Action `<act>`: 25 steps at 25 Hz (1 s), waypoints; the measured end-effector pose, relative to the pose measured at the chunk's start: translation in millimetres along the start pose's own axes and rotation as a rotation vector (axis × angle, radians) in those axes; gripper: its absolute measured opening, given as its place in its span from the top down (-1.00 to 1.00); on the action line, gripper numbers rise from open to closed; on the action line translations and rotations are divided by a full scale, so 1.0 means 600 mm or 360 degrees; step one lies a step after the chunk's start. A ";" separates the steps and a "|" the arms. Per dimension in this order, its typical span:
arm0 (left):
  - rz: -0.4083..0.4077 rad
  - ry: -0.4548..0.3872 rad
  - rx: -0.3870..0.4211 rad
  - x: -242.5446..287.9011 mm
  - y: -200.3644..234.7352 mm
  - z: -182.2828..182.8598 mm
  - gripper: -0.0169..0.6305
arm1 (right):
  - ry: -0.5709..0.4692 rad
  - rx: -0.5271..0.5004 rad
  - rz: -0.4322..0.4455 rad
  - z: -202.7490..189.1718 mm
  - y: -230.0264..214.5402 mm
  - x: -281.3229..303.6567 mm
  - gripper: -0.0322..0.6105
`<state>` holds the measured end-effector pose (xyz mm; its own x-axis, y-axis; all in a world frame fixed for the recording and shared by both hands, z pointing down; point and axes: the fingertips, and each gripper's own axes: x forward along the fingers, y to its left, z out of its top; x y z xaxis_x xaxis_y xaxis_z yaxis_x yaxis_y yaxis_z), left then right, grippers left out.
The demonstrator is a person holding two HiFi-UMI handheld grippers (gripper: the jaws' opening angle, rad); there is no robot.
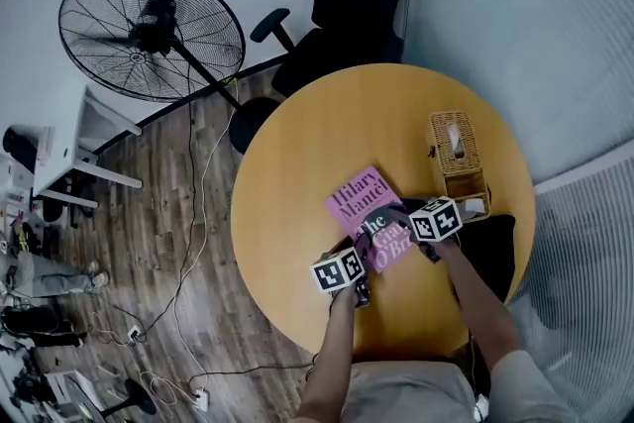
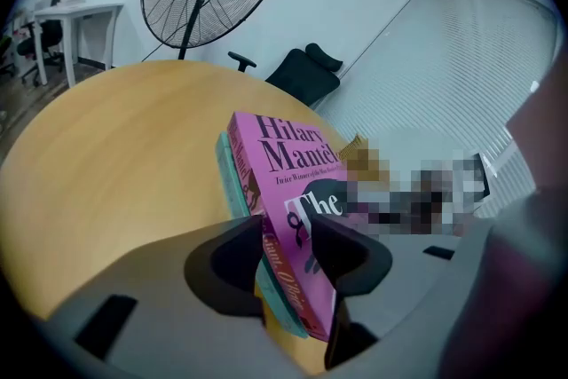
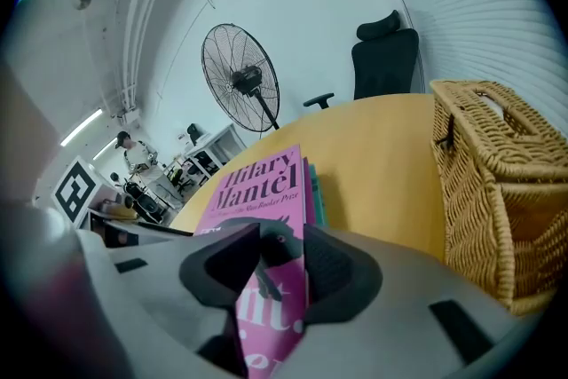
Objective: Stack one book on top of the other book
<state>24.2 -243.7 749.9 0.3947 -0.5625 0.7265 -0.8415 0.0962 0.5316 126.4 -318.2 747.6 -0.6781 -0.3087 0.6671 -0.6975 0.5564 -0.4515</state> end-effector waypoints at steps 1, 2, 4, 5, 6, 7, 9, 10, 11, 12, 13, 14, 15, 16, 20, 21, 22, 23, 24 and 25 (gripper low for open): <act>0.0001 0.0007 0.0005 0.002 -0.001 -0.002 0.37 | 0.0009 0.0000 0.0002 0.000 -0.003 0.002 0.41; 0.0002 0.0015 0.0010 0.005 -0.001 -0.004 0.37 | 0.0018 -0.0005 0.0002 0.001 -0.006 0.004 0.41; 0.0005 0.0036 0.0020 0.009 -0.001 -0.008 0.36 | 0.0039 -0.0020 0.0001 -0.001 -0.010 0.009 0.40; 0.0006 0.0043 0.0024 0.010 0.000 -0.010 0.36 | 0.0045 -0.0021 0.0004 -0.002 -0.011 0.011 0.40; 0.0006 0.0043 0.0025 0.010 0.001 -0.011 0.36 | 0.0044 -0.0015 0.0010 -0.004 -0.012 0.013 0.40; 0.0006 0.0040 0.0025 0.010 0.002 -0.012 0.37 | 0.0035 -0.0007 0.0018 -0.005 -0.012 0.014 0.40; 0.0003 0.0038 0.0028 0.009 0.003 -0.010 0.36 | 0.0009 0.0009 0.0027 -0.004 -0.011 0.014 0.40; 0.0002 0.0039 0.0032 0.009 0.002 -0.009 0.36 | 0.0001 0.0016 0.0025 -0.003 -0.012 0.012 0.40; 0.0001 0.0039 0.0036 0.009 0.001 -0.009 0.36 | -0.0003 0.0022 0.0021 -0.002 -0.012 0.011 0.40; 0.0002 0.0036 0.0041 0.009 0.002 -0.009 0.36 | -0.0004 0.0029 0.0017 -0.002 -0.013 0.011 0.40; 0.0004 0.0031 0.0044 0.009 0.002 -0.009 0.36 | -0.0006 0.0035 0.0014 -0.003 -0.012 0.011 0.40; 0.0005 0.0026 0.0046 0.009 0.002 -0.009 0.36 | -0.0007 0.0039 0.0011 -0.003 -0.012 0.011 0.40; 0.0005 0.0021 0.0045 0.008 0.002 -0.009 0.36 | -0.0009 0.0041 0.0009 -0.004 -0.012 0.010 0.40; 0.0003 0.0017 0.0043 0.008 0.001 -0.009 0.36 | -0.0010 0.0042 0.0008 -0.004 -0.012 0.010 0.40; -0.0001 0.0008 0.0043 0.011 0.005 -0.009 0.36 | -0.0012 0.0054 0.0005 -0.007 -0.012 0.012 0.40; 0.0002 0.0008 0.0047 0.010 0.006 -0.008 0.36 | -0.0015 0.0060 0.0003 -0.008 -0.011 0.012 0.40; 0.0005 0.0008 0.0052 0.010 0.005 -0.008 0.36 | -0.0019 0.0069 0.0002 -0.008 -0.011 0.012 0.40; 0.0006 0.0008 0.0055 0.010 0.005 -0.007 0.36 | -0.0024 0.0079 0.0001 -0.008 -0.011 0.011 0.40; 0.0006 0.0008 0.0057 0.010 0.004 -0.007 0.36 | -0.0029 0.0085 0.0001 -0.009 -0.012 0.010 0.40; 0.0007 0.0007 0.0059 0.011 0.003 -0.006 0.36 | -0.0031 0.0087 0.0001 -0.009 -0.013 0.010 0.40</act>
<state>26.4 -244.0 757.3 0.3926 -0.5585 0.7307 -0.8563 0.0679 0.5120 128.8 -320.1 758.3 -0.6826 -0.3237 0.6552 -0.7083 0.5137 -0.4842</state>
